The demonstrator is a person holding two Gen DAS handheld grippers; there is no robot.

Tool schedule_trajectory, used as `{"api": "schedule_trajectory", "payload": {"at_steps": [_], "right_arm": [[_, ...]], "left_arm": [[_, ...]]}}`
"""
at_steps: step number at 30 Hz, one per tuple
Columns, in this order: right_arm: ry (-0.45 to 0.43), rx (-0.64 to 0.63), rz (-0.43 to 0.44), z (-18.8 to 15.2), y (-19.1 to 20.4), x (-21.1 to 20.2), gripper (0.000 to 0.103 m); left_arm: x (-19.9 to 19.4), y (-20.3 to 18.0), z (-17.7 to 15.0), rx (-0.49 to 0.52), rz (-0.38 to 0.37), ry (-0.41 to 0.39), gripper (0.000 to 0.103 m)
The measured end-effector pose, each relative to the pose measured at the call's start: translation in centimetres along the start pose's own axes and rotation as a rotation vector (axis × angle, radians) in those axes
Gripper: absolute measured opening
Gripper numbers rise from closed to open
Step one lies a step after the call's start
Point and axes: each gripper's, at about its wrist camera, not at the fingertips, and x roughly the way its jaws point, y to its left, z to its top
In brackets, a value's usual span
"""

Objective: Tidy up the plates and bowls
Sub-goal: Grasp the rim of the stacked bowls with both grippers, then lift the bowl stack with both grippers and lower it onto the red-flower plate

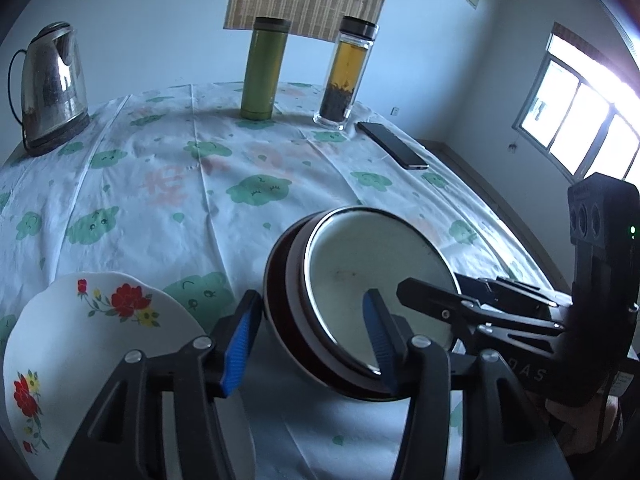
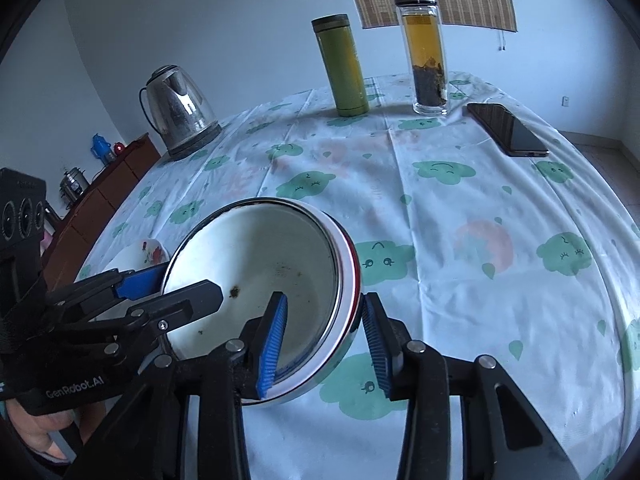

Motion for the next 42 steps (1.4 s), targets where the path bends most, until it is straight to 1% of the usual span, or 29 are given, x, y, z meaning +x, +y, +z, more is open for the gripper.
{"api": "schedule_trajectory", "payload": {"at_steps": [3,8,12,21,25,27,30,36,42], "right_arm": [[-0.001,-0.013,-0.027,0.3,0.4,-0.3,0.038],[-0.019,-0.029,-0.042,0.9,0.8,-1.3,0.038],[-0.011,-0.045,-0.048,1.1,1.2,-1.5,0.038],[0.007,-0.004,-0.006,0.9,0.7,-1.6,0.038],[0.016,0.002,-0.015,0.8,0.7,-1.1,0.028],[0.022,0.002,-0.014,0.7,0.6,-1.0,0.026],[0.022,0.005,-0.009,0.7,0.6,-1.1,0.021],[0.022,-0.004,0.0,1.0,0.8,-1.8,0.019],[0.03,-0.007,0.009,1.1,0.9,-2.2,0.018]], "left_arm": [[0.0,-0.3,-0.1,-0.003,0.008,0.003,0.051],[0.2,0.2,-0.3,-0.054,-0.032,0.021,0.051],[-0.1,0.1,-0.4,-0.059,-0.024,0.011,0.051],[-2.4,-0.4,0.2,-0.057,-0.022,-0.046,0.051],[-2.3,0.1,0.3,-0.07,-0.011,-0.046,0.051],[-2.1,0.4,0.2,-0.084,-0.013,-0.037,0.051],[-1.9,0.7,0.2,-0.097,-0.008,-0.032,0.051],[-2.4,0.6,0.2,-0.097,-0.011,-0.045,0.051],[-3.1,0.9,0.4,-0.115,-0.03,-0.044,0.051]]}}
